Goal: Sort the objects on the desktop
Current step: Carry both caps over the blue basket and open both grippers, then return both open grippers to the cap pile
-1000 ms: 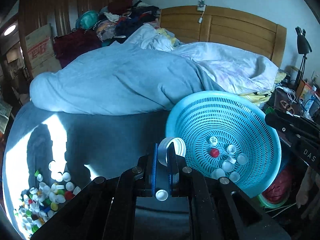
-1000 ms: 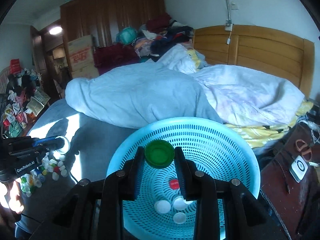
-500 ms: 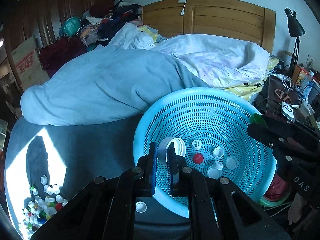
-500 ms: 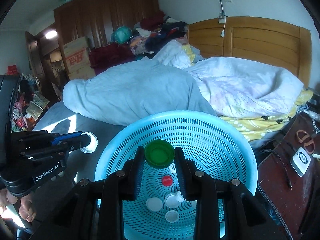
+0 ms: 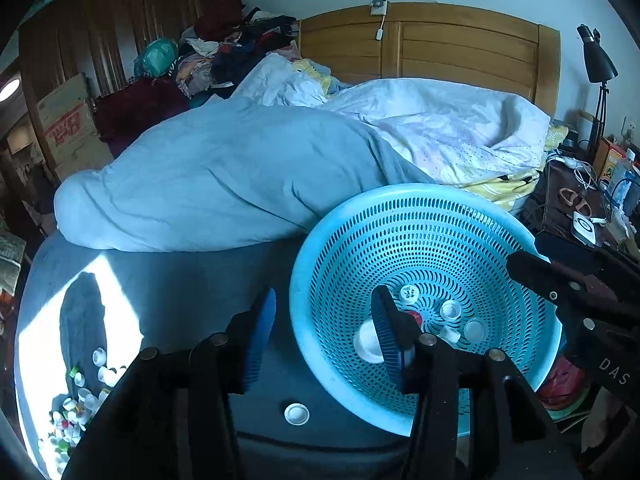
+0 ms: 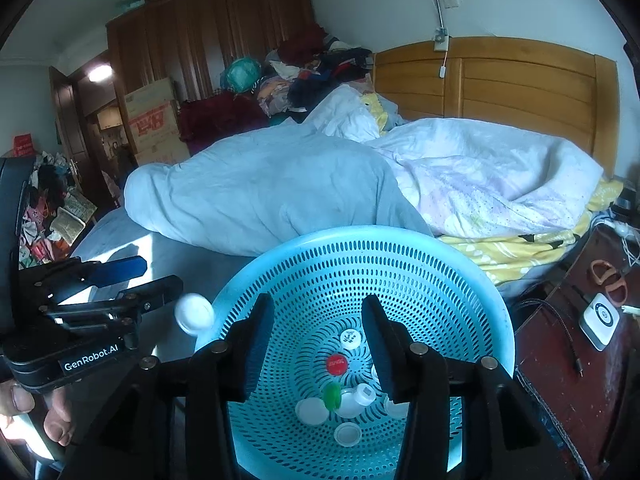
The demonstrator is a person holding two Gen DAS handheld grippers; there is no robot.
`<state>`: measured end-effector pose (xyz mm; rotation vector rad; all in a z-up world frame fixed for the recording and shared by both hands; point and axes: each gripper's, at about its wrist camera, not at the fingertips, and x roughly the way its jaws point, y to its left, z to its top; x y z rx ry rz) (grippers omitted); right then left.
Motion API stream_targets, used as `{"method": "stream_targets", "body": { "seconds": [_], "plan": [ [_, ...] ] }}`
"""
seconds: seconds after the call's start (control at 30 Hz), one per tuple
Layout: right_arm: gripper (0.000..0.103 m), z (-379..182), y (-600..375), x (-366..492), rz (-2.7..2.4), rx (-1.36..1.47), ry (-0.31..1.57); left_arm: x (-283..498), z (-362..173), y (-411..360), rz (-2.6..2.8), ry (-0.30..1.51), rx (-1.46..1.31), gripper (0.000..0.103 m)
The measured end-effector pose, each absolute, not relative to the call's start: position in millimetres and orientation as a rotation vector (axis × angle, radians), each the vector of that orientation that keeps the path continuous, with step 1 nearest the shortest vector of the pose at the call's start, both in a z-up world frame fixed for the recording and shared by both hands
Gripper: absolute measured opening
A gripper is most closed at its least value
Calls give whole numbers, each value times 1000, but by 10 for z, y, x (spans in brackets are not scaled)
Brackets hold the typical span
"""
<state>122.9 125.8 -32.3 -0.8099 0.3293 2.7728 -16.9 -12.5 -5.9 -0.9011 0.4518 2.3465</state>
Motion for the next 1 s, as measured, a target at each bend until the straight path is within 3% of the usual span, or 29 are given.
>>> {"method": "stream_targets", "body": {
  "seconds": [0.13,0.23,0.47,0.63,0.73,0.83,0.9,1.0],
  "plan": [
    [58,-303,989,1258,2854,-795,317,-205,-174,-783,2376,396,-932,45],
    [62,-450,651,1211,2924,-870,276,-297,-483,-1798,2493,270,-1061,45],
    [62,-981,-191,900,3032,-1185,231,-40,-1342,-4650,2872,-136,-1413,45],
    [62,-1125,-729,714,3104,-1302,141,145,-1745,-6008,3062,-472,-1571,45],
    [62,-1180,-983,671,3124,-1349,113,45,-1931,-6215,3011,-581,-1617,45],
    [62,-1221,-1160,642,3133,-1388,75,-89,-2013,-5817,2856,-338,-1594,56],
    [62,-1217,-1220,645,3131,-1392,58,4,-1900,-5709,2708,-437,-1444,44],
    [62,-1200,-1255,672,3129,-1384,35,222,-1823,-5755,2720,-511,-1344,41]
  ]
}}
